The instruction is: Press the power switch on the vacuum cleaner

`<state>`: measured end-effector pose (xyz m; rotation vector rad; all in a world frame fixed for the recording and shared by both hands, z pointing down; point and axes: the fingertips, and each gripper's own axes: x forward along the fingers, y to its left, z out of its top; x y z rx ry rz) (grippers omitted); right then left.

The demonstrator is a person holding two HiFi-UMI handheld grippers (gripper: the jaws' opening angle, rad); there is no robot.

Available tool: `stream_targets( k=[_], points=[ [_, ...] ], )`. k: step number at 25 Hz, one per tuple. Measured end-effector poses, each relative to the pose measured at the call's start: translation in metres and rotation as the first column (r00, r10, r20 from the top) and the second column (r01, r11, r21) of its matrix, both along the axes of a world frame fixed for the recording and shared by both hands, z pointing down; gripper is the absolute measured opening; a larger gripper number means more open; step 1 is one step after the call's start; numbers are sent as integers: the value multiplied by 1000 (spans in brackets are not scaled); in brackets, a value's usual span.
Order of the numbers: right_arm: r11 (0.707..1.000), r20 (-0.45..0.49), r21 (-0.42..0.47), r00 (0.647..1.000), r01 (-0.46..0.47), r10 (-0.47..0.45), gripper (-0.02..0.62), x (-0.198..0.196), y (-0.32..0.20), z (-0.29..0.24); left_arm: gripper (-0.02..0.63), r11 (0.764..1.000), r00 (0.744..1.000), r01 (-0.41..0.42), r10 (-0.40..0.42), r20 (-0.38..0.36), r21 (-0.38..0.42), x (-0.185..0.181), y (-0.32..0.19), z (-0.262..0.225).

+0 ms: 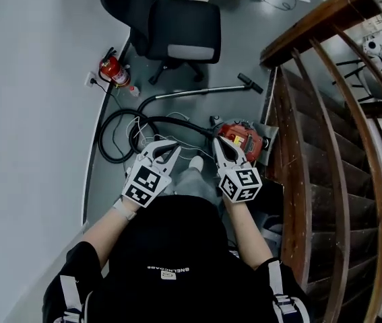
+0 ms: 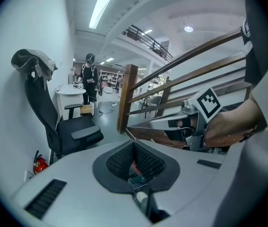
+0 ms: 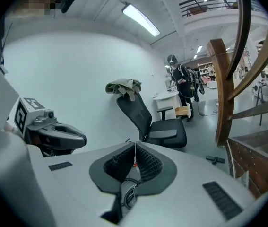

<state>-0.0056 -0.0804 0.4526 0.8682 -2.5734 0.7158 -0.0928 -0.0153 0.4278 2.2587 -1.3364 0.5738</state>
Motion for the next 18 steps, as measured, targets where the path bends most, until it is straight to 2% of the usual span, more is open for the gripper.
stream_targets(
  k=[8, 18],
  points=[
    [992, 73, 129, 997, 12, -22, 29, 5, 8, -76, 15, 997, 999, -39, 41, -15, 68, 7, -10, -43],
    [972, 167, 234, 983, 35, -76, 29, 6, 14, -154, 15, 986, 997, -51, 59, -46, 157, 17, -26, -103]
  ],
)
